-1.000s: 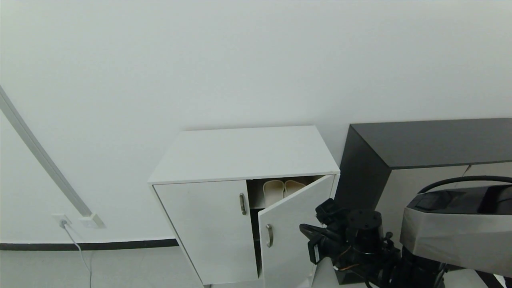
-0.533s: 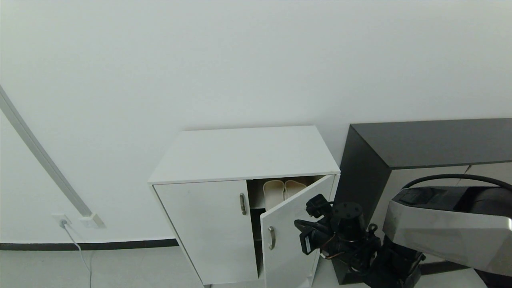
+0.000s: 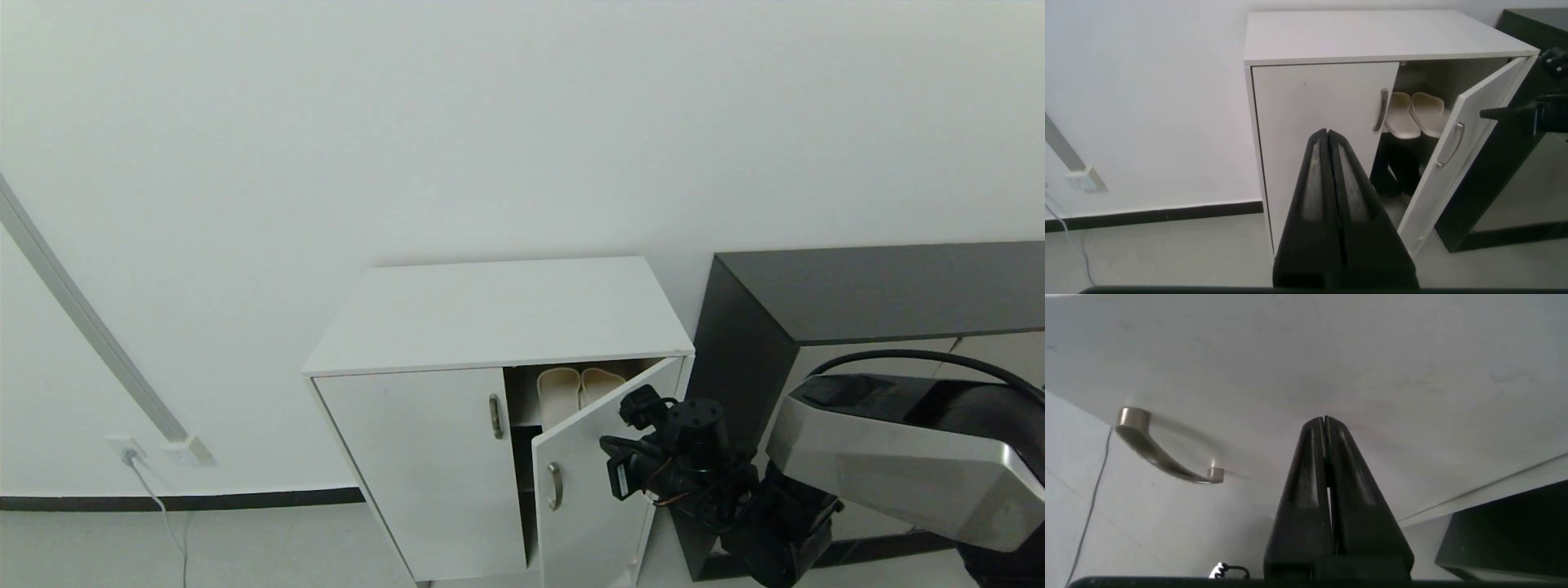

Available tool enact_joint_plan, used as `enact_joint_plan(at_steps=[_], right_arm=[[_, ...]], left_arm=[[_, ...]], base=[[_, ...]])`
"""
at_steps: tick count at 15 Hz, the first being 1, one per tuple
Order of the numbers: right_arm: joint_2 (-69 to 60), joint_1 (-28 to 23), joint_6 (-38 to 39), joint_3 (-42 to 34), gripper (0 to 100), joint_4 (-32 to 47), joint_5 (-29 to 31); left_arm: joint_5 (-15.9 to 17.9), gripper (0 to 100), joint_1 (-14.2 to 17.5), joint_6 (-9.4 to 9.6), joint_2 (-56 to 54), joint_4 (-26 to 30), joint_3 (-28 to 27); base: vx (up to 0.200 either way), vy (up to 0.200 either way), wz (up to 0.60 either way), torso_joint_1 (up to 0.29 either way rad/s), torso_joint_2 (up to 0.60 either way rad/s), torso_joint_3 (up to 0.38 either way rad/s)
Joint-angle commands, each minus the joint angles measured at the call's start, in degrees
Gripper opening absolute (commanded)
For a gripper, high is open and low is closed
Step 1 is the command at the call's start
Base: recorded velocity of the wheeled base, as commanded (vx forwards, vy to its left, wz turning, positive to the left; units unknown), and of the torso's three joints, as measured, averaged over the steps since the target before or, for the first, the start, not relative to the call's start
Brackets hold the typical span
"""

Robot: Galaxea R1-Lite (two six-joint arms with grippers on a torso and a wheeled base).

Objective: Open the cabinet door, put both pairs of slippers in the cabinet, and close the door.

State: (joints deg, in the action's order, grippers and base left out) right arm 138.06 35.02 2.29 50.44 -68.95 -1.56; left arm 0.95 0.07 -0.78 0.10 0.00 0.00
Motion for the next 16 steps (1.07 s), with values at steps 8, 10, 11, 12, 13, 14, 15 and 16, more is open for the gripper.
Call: enact_joint_plan(at_steps=[8,10,11,12,13,14,15,16], right_arm=[[2.4,-1.3,0.0,6.9,0,3.8,0.3],[3.0,-1.6,0.0,8.1,0,4.4,0.4],[3.4,-1.7,0.0,8.8,0,4.4,0.4],[3.9,-1.8,0.0,9.6,0,4.5,0.4],[4.5,-2.1,0.0,11.0,0,5.2,0.4],[4.8,-2.2,0.0,12.1,0,6.3,0.4],[5.1,-2.5,0.0,13.2,0,7.3,0.4],[5.7,-2.7,0.0,14.3,0,7.6,0.4]], left_arm=[[0.0,0,0.0,-0.01,0.0,0.0,0.0],[0.0,0,0.0,-0.01,0.0,0.0,0.0],[0.0,0,0.0,-0.01,0.0,0.0,0.0],[0.0,0,0.0,-0.01,0.0,0.0,0.0],[0.0,0,0.0,-0.01,0.0,0.0,0.0],[0.0,0,0.0,-0.01,0.0,0.0,0.0],[0.0,0,0.0,-0.01,0.0,0.0,0.0],[0.0,0,0.0,-0.01,0.0,0.0,0.0]], base=[[0.0,0.0,0.0,0.0,0.0,0.0],[0.0,0.0,0.0,0.0,0.0,0.0],[0.0,0.0,0.0,0.0,0.0,0.0],[0.0,0.0,0.0,0.0,0.0,0.0],[0.0,0.0,0.0,0.0,0.0,0.0],[0.0,0.0,0.0,0.0,0.0,0.0],[0.0,0.0,0.0,0.0,0.0,0.0],[0.0,0.0,0.0,0.0,0.0,0.0]])
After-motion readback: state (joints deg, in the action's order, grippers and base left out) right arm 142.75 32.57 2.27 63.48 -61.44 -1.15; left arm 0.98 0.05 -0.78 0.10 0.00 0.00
